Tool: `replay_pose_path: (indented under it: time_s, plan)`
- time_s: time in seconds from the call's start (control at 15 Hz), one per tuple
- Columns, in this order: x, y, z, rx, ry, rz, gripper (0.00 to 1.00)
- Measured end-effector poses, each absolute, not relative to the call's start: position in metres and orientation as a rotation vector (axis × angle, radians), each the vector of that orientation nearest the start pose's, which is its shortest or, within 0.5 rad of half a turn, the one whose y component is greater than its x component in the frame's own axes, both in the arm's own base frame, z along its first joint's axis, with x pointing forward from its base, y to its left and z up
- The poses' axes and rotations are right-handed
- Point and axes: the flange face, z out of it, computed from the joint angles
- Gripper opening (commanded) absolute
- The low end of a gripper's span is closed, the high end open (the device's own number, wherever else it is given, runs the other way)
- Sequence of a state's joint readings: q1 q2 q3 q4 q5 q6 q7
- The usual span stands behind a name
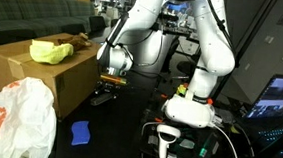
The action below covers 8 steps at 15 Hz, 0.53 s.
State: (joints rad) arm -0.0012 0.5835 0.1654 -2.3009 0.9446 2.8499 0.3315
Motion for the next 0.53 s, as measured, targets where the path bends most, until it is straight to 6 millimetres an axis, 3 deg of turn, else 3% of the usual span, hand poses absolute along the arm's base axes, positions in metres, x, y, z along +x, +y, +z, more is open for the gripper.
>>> replay_pose_path:
  time_s: [0.53]
  plan:
    - [0.4832, 0.0444, 0.0854, -2.311, 1.768, 0.144, 1.0]
